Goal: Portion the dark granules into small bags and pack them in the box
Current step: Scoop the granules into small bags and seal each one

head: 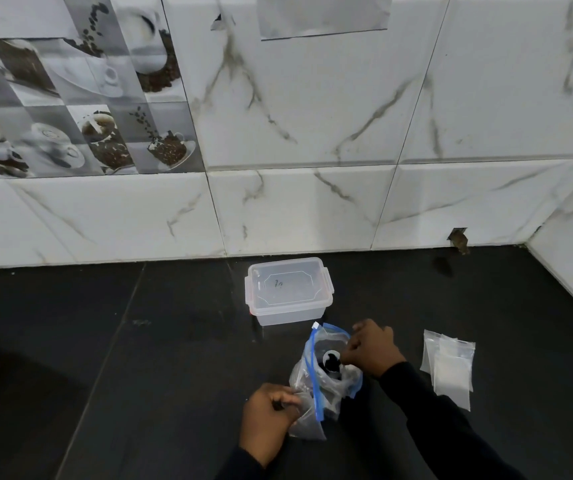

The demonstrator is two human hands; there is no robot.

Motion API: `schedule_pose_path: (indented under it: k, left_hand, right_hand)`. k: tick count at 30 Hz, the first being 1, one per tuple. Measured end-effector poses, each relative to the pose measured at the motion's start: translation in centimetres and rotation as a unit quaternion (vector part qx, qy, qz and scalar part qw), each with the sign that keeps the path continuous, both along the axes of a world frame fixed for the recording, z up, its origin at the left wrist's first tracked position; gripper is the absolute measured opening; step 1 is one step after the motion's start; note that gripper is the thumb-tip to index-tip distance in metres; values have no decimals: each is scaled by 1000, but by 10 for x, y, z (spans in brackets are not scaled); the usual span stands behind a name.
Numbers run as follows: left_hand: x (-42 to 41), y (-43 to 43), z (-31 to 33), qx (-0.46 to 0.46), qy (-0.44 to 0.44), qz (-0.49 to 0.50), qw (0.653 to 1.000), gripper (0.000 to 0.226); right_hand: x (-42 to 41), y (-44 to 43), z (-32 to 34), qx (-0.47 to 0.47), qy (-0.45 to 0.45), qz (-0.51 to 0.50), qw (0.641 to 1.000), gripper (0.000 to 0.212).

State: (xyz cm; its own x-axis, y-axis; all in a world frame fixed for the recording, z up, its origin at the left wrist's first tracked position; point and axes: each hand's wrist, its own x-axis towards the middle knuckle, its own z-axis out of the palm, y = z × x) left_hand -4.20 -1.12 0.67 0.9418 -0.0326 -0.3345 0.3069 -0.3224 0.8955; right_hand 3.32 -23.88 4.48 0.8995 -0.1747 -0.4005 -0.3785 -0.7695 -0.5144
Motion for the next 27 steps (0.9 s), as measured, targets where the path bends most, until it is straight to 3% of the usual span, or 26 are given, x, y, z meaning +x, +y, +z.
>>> schedule_pose_path:
  k: [7,12,16,20,27]
  left_hand:
    - [-1,9,16,55,-55,-7,997,29]
    - [5,8,40,95,-115,0,989,26]
    - [10,12,58,79,-130,-11,988,29]
    - [16,11,80,69,-134,-39,988,30]
    - [32,0,98,88,-120,-92,985,28]
  right_hand:
    - [-34,4,11,-131,-105,151,974,16]
    - [-40,5,3,-108,-136,110,979,18]
    - [-35,1,-4,15,-108,22,994,18]
    - [-31,-10,6,152,-97,-90,979,11]
    - [-38,4,68,312,-171,-75,932,10]
